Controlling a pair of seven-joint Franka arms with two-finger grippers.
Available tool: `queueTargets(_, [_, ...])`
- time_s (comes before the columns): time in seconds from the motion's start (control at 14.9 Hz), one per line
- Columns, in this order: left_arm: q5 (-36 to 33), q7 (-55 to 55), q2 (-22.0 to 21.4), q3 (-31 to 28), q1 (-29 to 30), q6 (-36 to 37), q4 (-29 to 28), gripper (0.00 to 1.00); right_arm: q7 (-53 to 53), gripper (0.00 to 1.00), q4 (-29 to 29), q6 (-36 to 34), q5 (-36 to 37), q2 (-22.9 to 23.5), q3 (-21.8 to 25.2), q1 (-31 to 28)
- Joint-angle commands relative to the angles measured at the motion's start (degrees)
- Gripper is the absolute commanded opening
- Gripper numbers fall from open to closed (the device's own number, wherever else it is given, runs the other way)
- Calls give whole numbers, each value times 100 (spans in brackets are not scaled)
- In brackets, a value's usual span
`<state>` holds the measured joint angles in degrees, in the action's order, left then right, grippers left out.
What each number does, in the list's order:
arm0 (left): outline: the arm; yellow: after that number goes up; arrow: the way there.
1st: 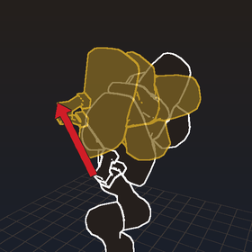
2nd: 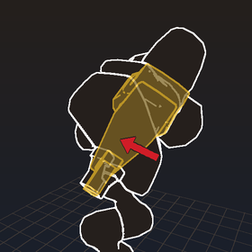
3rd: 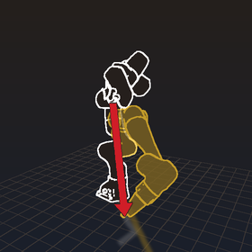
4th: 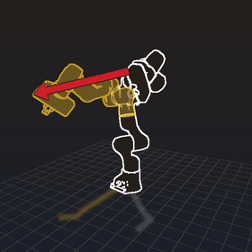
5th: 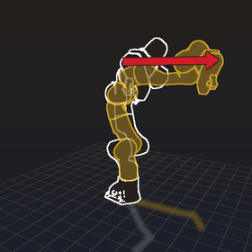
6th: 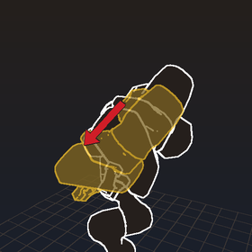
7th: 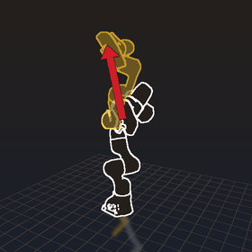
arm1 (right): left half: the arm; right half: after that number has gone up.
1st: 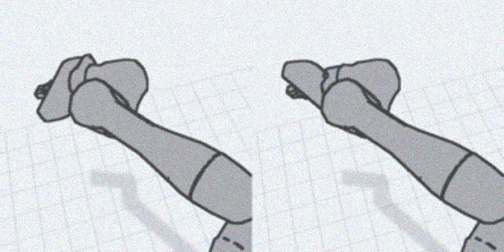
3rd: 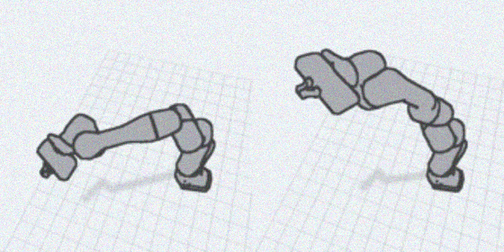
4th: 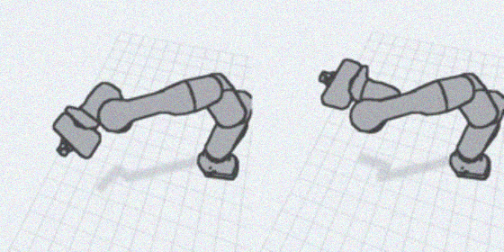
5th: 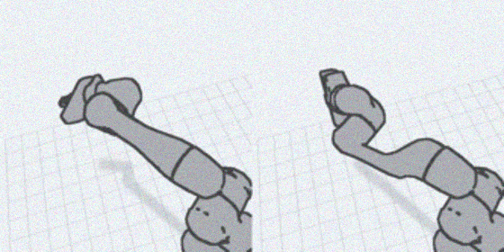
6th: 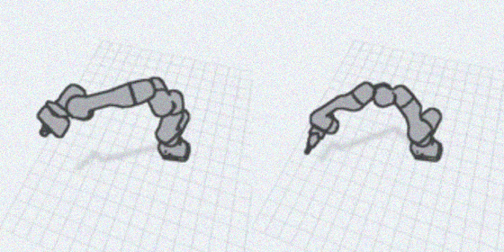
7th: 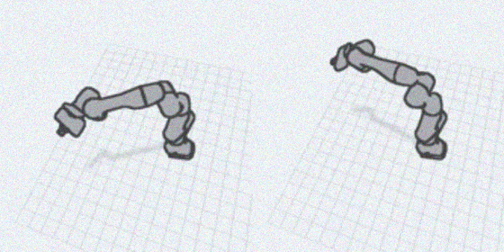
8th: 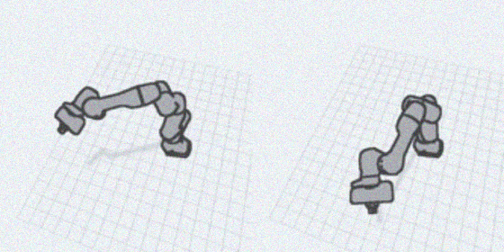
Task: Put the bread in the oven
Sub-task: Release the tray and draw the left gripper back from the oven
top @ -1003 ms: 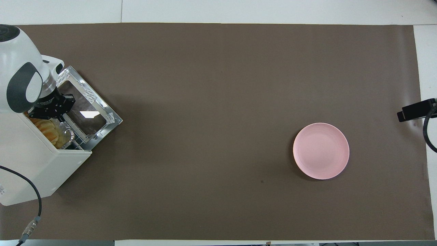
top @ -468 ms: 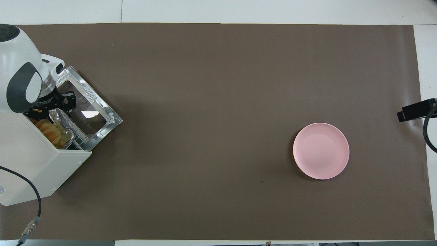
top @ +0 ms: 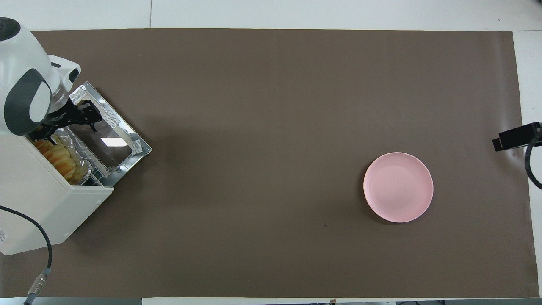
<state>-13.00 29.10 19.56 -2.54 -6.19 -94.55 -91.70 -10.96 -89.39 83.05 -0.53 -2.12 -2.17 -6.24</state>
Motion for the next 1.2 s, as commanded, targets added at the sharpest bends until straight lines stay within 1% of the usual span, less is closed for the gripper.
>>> queueTargets(0.0, [-81, -18, -163, -45, -198, -80, -23, 100, -55, 100, -43, -52, 79, -35, -11, -9])
queueTargets(0.27, [201, -79, -558, -27, -312, -178, 12, 100, -55, 100, -43, -52, 79, -35, -11, -9])
queueTargets(0.33, [236, -315, -645, -27, -278, -160, 56, 100, -55, 100, -43, -52, 79, -35, -11, -9])
queueTargets(0.47, [542, -1174, -830, -123, -207, -81, 74, 100, -55, 100, -43, -52, 79, -35, -11, 0])
queueTargets(0.6, [623, -1904, -1146, -106, 29, 216, 56, 100, -64, 100, -43, -52, 79, -35, -11, 0])
queueTargets(0.8, [614, -2871, -1655, -124, 48, 848, -5, 100, -55, 100, -43, -52, 79, -35, -11, 0])
queueTargets(0.87, [623, -3066, -1744, -124, 39, 972, -5, 100, -55, 100, -43, -52, 79, -35, -11, 0])
queueTargets(1.0, [632, -3086, -1885, -97, 22, 1201, -40, 100, -55, 100, -43, -52, 79, -35, -11, -9])
queueTargets(1.14, [972, -3103, -1999, -97, 205, 1141, -84, 100, -55, 100, -43, -52, 79, -35, -11, 0])
